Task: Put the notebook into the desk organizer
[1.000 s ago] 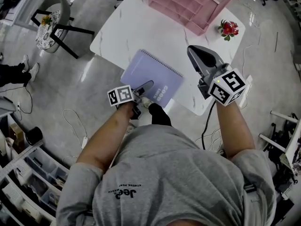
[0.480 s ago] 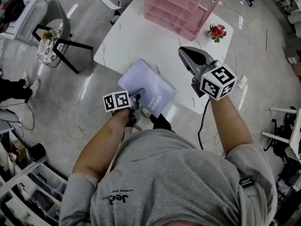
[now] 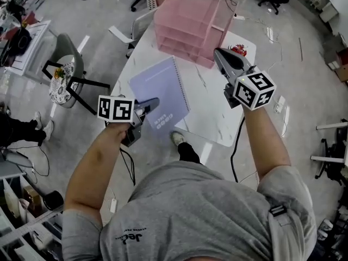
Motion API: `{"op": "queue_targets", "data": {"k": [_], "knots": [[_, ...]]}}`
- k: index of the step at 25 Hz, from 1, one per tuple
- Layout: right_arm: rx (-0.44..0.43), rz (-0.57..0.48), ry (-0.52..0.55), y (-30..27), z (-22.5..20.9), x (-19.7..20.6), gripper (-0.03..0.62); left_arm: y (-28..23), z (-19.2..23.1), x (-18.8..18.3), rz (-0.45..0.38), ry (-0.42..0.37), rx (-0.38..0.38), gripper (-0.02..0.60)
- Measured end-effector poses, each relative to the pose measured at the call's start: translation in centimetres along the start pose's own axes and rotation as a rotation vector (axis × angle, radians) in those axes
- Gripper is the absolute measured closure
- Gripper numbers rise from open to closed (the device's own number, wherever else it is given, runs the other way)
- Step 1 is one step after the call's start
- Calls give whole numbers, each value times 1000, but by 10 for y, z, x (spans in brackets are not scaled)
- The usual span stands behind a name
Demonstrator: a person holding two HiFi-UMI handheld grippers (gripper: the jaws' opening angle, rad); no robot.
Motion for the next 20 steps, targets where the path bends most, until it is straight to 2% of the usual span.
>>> {"op": "queue_targets", "data": {"k": [5,10,16,20], "knots": [[-7,-46,21,-12,-60,-25,591,-16,-28,-107,47,-148,-18,492],[-13,-59,23,-36,-110,-38,591,-27,-39,-200,73,-234,-19,492],[-6,-66,28,-65,-154,-45,591,-47,-40,-287,99,-308,-1,491],[2,-63,31,-73,-177,-51,591,-67,-40,-330,177,-349,10,492]]}}
Point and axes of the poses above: the fingertips, and each gripper's own axes: y backward along the fingers, z to its left, x out of its underside, the point moved 8 cm from there along y, backward along the fingers, and after that the axes turned 1 degree about -z, right-handed, at the moved point
